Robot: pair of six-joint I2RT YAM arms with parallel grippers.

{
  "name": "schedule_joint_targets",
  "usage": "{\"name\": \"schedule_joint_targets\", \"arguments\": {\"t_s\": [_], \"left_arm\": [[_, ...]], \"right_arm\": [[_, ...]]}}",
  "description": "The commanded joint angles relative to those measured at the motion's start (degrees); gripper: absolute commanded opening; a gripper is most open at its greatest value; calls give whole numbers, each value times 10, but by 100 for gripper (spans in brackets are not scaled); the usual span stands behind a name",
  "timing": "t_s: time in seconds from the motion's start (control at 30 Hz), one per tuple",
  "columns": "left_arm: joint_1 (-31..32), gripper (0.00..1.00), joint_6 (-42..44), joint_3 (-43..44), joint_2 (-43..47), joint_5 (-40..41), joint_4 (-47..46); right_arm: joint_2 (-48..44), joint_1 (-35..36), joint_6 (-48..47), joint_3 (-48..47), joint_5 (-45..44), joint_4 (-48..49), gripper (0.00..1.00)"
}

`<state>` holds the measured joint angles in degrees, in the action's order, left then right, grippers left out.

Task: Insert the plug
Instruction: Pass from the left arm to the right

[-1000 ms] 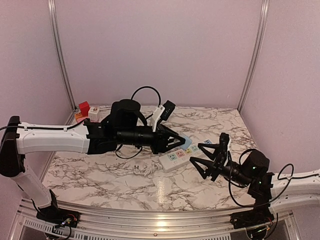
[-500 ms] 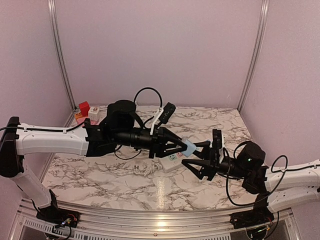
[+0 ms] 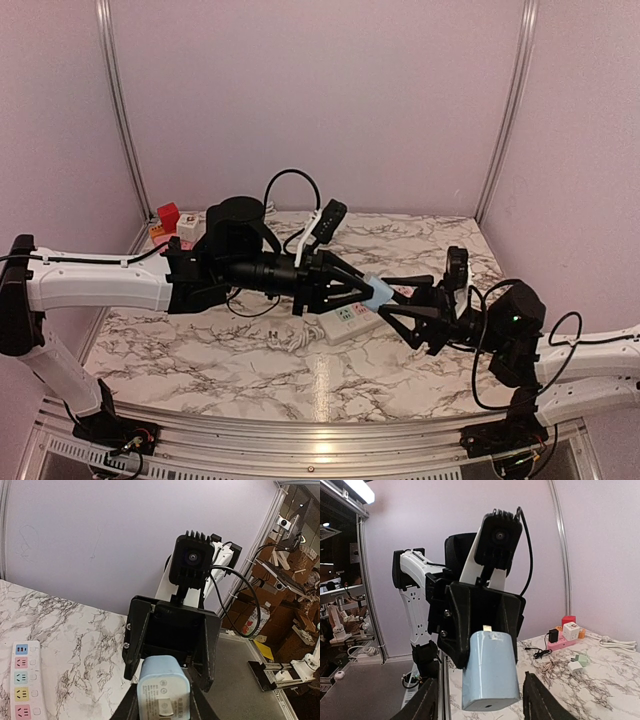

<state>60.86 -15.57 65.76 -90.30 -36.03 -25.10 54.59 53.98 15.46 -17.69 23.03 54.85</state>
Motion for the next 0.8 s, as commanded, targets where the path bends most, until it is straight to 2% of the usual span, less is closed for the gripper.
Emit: {"name": "schedule_joint_targets", "arguments": {"t_s": [0.0, 0.2, 0.37, 0.5, 0.77], "left_arm": [[2, 0, 4, -5, 23, -13, -34], [2, 0, 4, -8, 30, -11, -38], [2, 0, 4, -16, 35, -12, -48], [3, 0, 3, -20, 35, -13, -50], [4, 0, 1, -24, 36, -15, -57]], "right_arm": [[1, -6, 27, -7, 6, 33, 52], [29, -6, 34, -24, 24, 27, 49], [46, -6, 58, -19, 36, 69, 39], [47, -7, 73, -10, 37, 103, 40], [45, -7, 76, -17, 39, 94, 44]]}}
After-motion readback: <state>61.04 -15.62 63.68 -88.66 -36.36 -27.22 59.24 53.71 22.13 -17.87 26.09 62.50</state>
